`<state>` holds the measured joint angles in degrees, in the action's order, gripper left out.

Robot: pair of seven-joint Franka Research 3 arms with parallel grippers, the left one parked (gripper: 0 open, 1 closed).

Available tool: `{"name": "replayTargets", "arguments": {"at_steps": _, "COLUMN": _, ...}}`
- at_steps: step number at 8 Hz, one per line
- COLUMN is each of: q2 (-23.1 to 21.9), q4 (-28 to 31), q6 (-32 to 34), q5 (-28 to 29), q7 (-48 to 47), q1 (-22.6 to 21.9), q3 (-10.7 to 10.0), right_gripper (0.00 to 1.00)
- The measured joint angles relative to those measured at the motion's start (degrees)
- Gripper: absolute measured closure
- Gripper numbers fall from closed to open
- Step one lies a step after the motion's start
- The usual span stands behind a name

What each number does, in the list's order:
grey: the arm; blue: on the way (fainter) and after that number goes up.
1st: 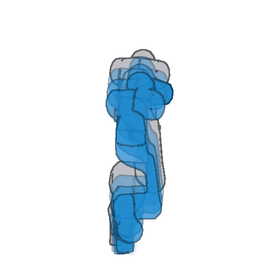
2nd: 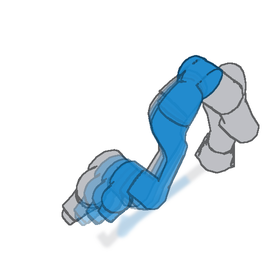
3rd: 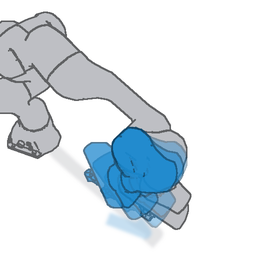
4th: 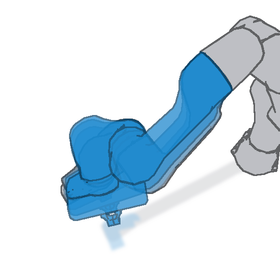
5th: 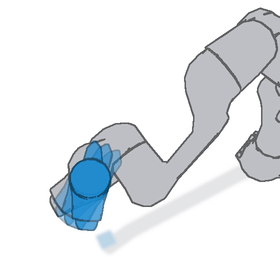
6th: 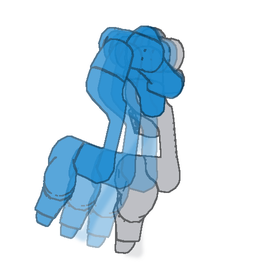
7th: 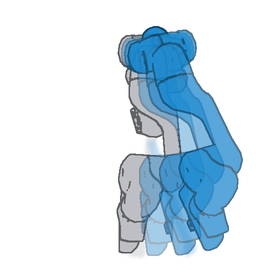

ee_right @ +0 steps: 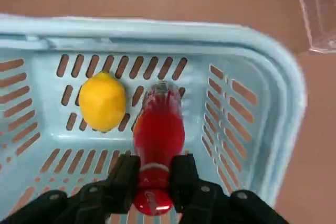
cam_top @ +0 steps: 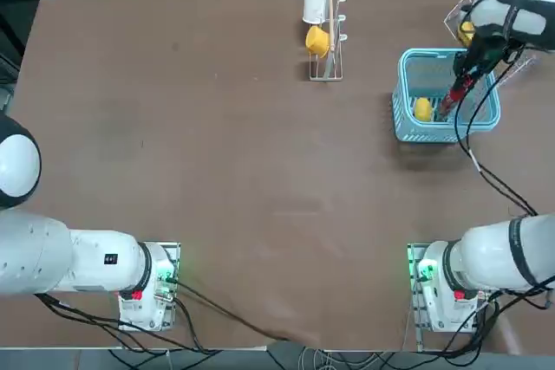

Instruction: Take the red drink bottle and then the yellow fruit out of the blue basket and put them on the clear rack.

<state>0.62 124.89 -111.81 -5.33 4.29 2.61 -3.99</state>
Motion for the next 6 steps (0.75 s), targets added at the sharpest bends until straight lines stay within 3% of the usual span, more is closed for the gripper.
{"name": "replayTargets", "arguments": {"at_steps": 3, "q2": -0.85, "q4": -14.35, "q6": 13.49, "q5": 0.06, "q7": 0.65, "q1": 0.36, "q3": -0.01, "right_gripper": 0.62}}
{"name": "replayTargets", "arguments": {"at_steps": 6, "q2": -0.83, "q4": -22.83, "q6": 16.52, "q5": 0.29, "q7": 8.98, "q1": 4.92, "q3": -0.14, "right_gripper": 0.62}}
